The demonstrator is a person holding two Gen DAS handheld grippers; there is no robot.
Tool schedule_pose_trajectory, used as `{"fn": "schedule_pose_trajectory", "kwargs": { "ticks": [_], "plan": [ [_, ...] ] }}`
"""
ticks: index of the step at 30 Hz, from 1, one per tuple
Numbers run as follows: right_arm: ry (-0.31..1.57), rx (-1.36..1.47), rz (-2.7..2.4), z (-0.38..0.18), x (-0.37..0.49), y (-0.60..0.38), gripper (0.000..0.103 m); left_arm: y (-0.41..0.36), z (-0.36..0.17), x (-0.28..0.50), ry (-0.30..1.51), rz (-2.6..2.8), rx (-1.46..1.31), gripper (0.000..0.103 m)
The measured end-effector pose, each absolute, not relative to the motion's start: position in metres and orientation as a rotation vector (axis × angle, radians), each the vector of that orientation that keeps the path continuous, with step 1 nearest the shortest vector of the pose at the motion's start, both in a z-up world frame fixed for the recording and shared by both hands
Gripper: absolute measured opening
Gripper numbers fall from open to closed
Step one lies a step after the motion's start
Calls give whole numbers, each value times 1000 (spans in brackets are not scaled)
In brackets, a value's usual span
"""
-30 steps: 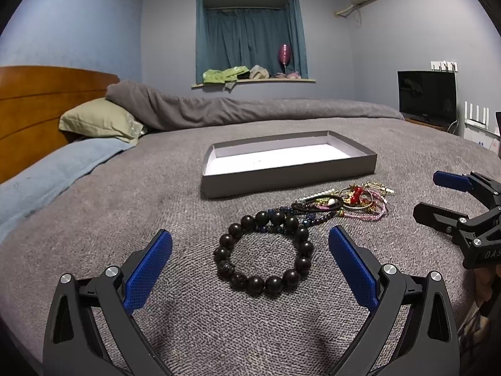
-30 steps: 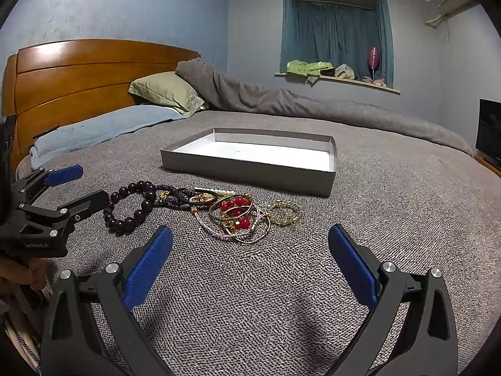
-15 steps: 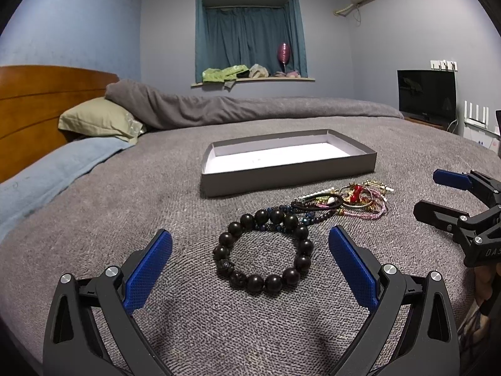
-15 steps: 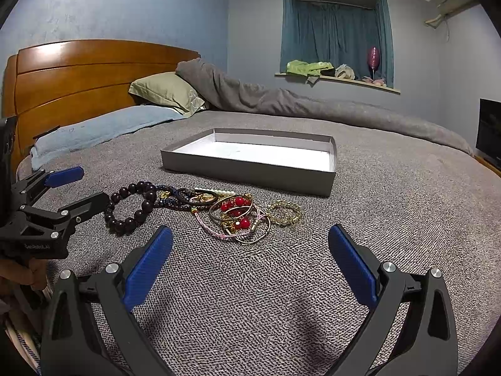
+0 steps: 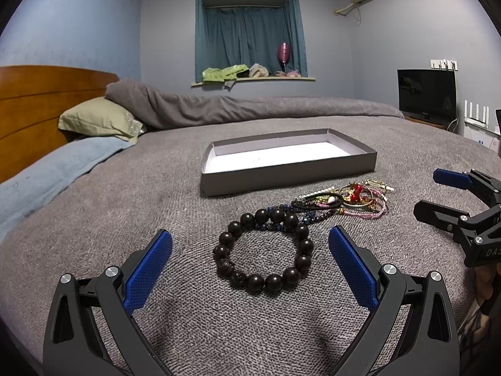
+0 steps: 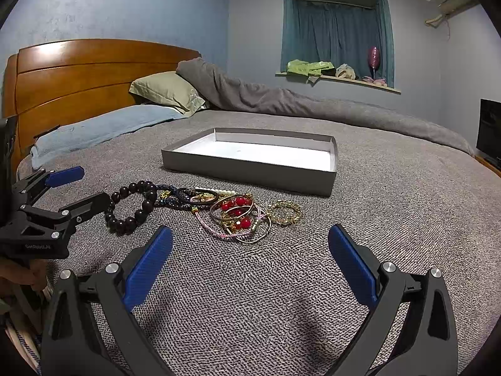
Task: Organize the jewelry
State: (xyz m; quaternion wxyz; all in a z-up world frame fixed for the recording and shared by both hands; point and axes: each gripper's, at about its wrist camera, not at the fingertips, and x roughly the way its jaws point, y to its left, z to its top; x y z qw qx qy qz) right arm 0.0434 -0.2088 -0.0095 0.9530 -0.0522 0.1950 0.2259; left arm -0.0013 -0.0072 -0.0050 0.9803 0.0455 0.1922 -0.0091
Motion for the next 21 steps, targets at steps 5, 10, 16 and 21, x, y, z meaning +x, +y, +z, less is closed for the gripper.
{"fn": "schedule_pose_trajectory", "kwargs": {
  "ticks": [5,10,16,21],
  "plan": [
    [396,-106,459,-9,43,-209,98,-7,-5,-2,388,-17,92,99],
    [397,-106,459,-9,43,-209,98,-5,-5,-1,393,-19,93,99],
    [399,-100,462,-8,44,-209,98,-4,-5,0,400,-21,91,99],
    [409,-86,471,-6,45,-210,98,-2,-6,3,416,-28,72,99]
  ]
}}
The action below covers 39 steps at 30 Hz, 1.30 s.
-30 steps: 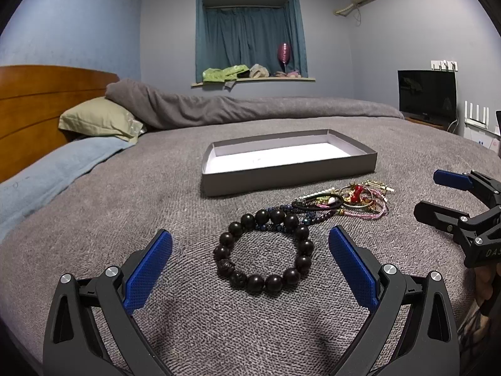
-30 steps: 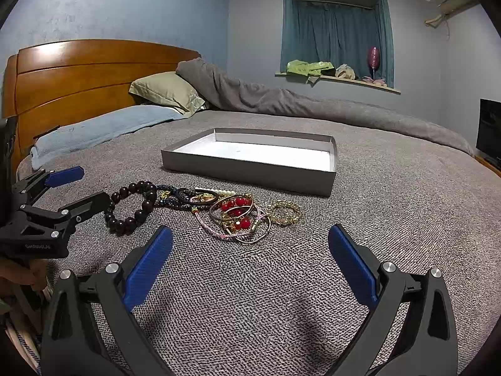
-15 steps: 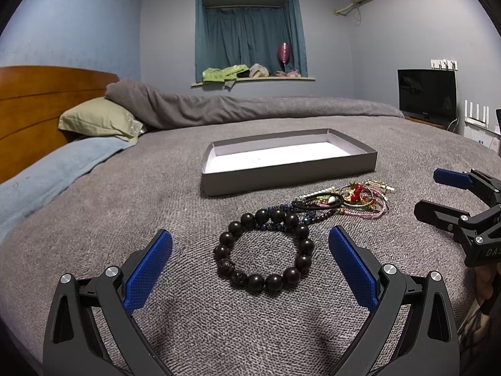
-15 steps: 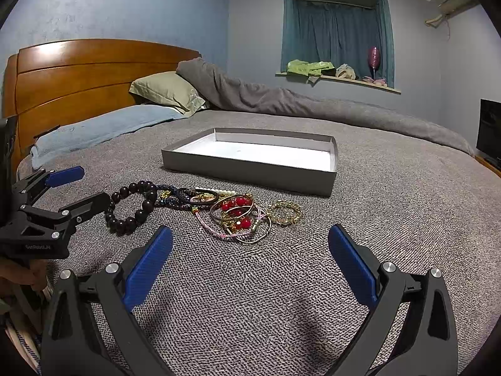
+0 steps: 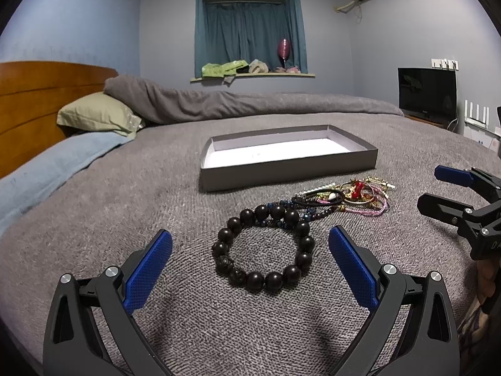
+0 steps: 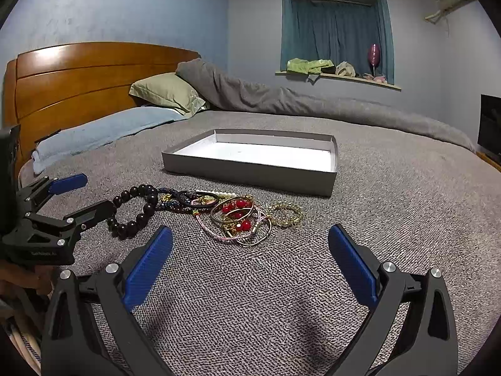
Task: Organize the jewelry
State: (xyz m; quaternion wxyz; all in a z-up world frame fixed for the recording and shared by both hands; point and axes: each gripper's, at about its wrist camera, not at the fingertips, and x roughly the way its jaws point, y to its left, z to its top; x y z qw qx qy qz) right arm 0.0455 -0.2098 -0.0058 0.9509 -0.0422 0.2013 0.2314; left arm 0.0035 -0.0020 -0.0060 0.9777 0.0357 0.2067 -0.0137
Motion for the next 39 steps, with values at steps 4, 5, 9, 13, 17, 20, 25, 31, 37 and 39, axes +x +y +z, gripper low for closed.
{"fn": "schedule_pose_trajectory", "kwargs": {
  "ticks": [4,5,9,13,17,20,25,31,37,39],
  "plan": [
    [417,-83,478,-5,47,-209,98,4,-5,8,435,-31,44,99],
    [418,-82,480,-5,47,-209,98,5,-5,9,440,-31,38,99],
    [426,-81,480,-5,48,-209,98,10,-5,13,461,-41,25,99],
    [428,-79,482,-5,49,-210,98,9,-7,16,479,-48,33,99],
    [438,-80,482,-5,52,-209,98,7,-7,21,494,-55,38,99],
    [444,-78,487,-4,55,-208,98,9,-7,26,510,-57,31,96],
    [465,-80,491,-3,62,-206,98,9,-9,38,550,-60,51,81],
    [528,-86,491,-6,78,-201,90,16,-17,52,634,-60,39,50],
    [591,-93,491,-8,95,-198,69,20,-19,53,641,-49,48,15],
    [604,-89,497,-9,97,-198,67,23,-18,51,635,-48,34,15]
  ]
}}
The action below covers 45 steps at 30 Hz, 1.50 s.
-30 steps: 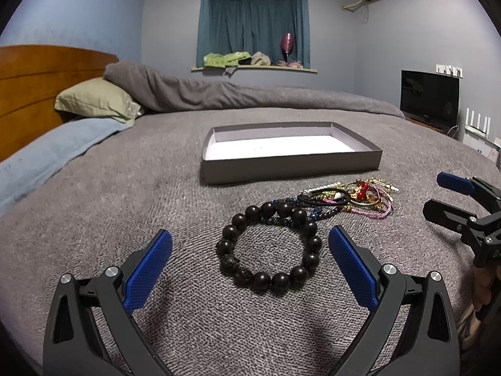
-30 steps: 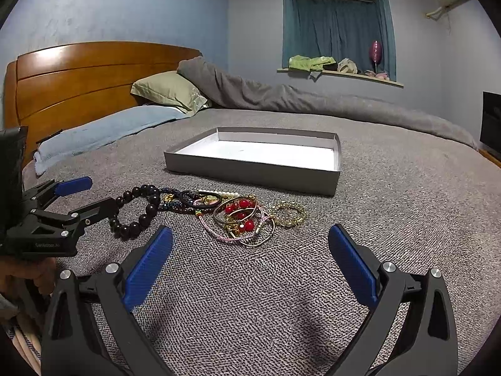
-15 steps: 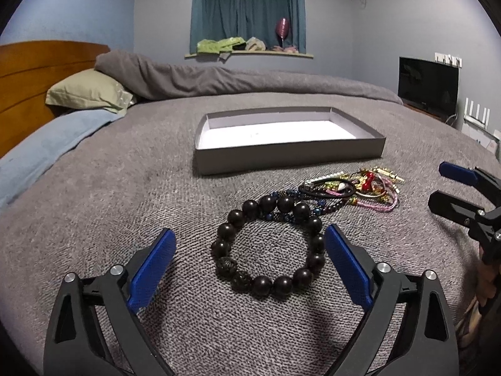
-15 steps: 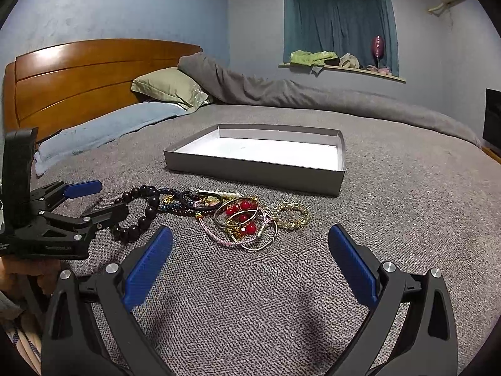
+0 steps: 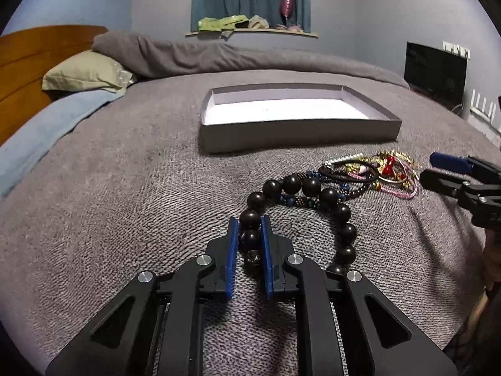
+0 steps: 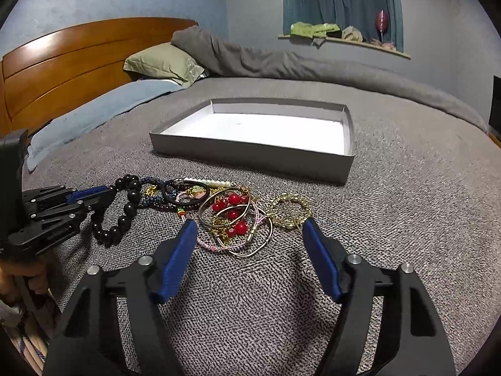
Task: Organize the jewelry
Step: 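Lower the left gripper onto the black bead bracelet and close it, then grasp a silver hoop bangle with the right gripper while the left lifts the black bracelet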
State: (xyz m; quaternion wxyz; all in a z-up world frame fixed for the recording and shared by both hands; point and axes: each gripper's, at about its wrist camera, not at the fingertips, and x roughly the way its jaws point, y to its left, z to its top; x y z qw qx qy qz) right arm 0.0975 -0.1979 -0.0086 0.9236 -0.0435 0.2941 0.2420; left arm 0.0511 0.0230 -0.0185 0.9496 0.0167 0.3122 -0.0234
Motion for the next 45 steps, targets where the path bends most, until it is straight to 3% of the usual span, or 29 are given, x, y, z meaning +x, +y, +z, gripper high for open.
{"fn": "schedule_pose_trajectory", "kwargs": {
  "ticks": [20,23,30,32,45],
  "plan": [
    [647,-295,506,-12,118,-153,67,48,-16,52,643,31,-4,15],
    [663,-342,499,-17,124,-147,61,48,-18,55,654,26,-3,15],
    [673,-408,514,-22,133,-133,59,42,-23,63,677,25,42,20],
    [677,-410,528,-23,135,-131,50,41,-23,65,684,20,44,20],
    [566,-260,582,5,126,-155,49,57,9,47,536,-150,-139,15]
  ]
}}
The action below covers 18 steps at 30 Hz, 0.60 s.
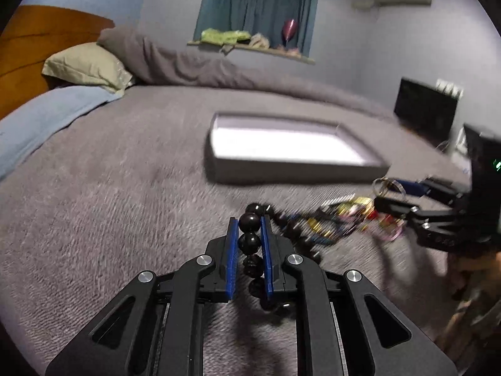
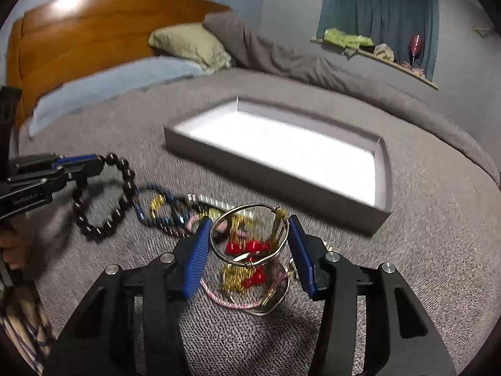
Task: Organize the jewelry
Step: 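Grasp a silver hoop bangle with the right gripper while the left lifts the black bracelet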
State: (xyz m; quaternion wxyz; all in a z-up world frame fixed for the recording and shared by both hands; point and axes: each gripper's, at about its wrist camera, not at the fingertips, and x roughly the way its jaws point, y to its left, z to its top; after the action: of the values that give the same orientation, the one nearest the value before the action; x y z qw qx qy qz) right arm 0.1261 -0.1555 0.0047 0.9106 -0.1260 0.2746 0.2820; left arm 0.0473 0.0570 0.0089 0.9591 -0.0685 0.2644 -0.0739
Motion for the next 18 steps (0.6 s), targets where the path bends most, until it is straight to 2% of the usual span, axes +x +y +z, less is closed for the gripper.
{"fn": "schedule_pose_trajectory", "kwargs": {
  "ticks": [9,14,18],
  "plan": [
    [444,-160,632,33,116,-178,49,60,46,50,408,-238,-217,15],
    [449,-142,630,36,123,-183,49,59,59,62,373,-244,-224,15],
    [527,-143,635,27,131,-184,49,58,65,69,357,-255,-228,15]
  ]
}}
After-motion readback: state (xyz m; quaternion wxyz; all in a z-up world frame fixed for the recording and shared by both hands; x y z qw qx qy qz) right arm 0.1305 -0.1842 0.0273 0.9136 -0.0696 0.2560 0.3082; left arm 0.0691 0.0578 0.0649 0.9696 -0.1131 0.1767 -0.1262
